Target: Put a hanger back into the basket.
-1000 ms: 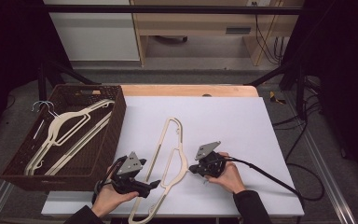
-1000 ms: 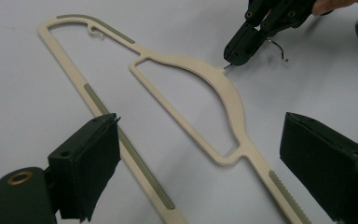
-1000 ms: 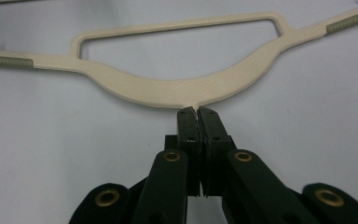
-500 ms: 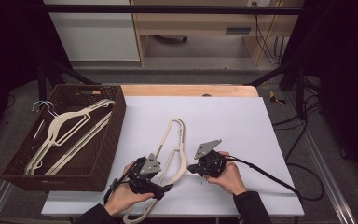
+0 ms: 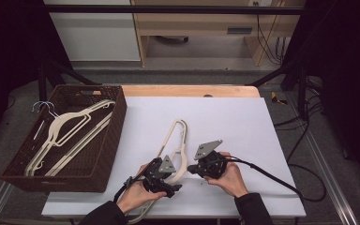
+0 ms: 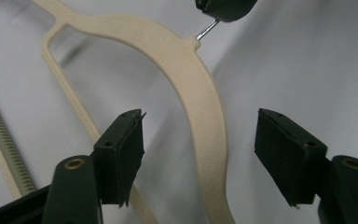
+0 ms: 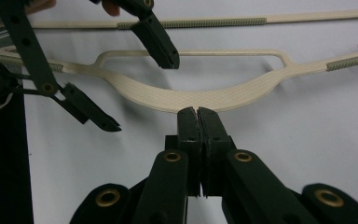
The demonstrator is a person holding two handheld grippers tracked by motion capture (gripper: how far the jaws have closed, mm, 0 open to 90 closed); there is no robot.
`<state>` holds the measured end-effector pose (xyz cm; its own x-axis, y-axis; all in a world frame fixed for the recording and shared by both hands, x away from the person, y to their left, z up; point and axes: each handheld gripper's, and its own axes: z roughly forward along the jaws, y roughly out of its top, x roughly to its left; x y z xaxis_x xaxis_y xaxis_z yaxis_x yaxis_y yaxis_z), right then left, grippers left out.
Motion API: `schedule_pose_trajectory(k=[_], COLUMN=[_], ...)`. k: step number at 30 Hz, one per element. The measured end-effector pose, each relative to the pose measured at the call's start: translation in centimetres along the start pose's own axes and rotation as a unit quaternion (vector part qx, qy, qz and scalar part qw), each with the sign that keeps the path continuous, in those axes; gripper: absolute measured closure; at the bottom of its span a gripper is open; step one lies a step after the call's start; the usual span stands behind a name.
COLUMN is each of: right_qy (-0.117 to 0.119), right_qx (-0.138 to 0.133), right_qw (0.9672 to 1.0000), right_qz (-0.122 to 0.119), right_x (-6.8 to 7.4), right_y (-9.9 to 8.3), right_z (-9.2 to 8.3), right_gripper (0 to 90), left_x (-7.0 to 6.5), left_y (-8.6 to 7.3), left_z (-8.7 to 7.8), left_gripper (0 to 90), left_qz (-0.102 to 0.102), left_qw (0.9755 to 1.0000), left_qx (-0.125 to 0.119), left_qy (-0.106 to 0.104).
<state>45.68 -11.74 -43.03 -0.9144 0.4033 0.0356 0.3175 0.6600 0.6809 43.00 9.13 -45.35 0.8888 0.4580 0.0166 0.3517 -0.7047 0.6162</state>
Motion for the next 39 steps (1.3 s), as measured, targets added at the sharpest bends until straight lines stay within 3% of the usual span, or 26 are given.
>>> schedule_pose_trajectory(k=[7,20,28,32,35,39], right_qy=[0.001,0.003,0.006,0.008,-0.005,-0.041], right_qx=[0.0,-0.01,-0.023,-0.048,-0.07,-0.102], right_qw=[1.0,0.9999,0.9997,0.9988,0.9975,0.9939], right_qz=[0.0,0.007,0.007,0.005,0.007,0.008], right_x=[0.1,0.2,0.3,0.3,0.4,0.0], right_y=[0.1,0.4,0.5,0.6,0.7,0.4], right_z=[-0.2,-1.0,-1.4,-2.0,-3.1,-5.0], right_gripper=[89.2,89.1,88.9,87.6,83.6,76.2], left_x=[-0.2,-0.3,-0.5,-0.7,-0.8,-0.8], left_y=[0.1,0.1,0.2,0.2,0.1,0.2], left_z=[0.8,0.6,0.0,-0.4,-0.6,-1.5], left_gripper=[47.6,73.1,74.9,75.3,75.4,75.8], left_qz=[-0.003,-0.012,-0.022,-0.02,-0.02,-0.022], left_qw=[1.0,0.9998,0.9997,0.9998,0.9997,0.9997], left_qx=[0.008,0.009,0.008,0.008,0.009,0.001], left_qy=[-0.002,-0.009,0.001,0.005,0.007,0.011])
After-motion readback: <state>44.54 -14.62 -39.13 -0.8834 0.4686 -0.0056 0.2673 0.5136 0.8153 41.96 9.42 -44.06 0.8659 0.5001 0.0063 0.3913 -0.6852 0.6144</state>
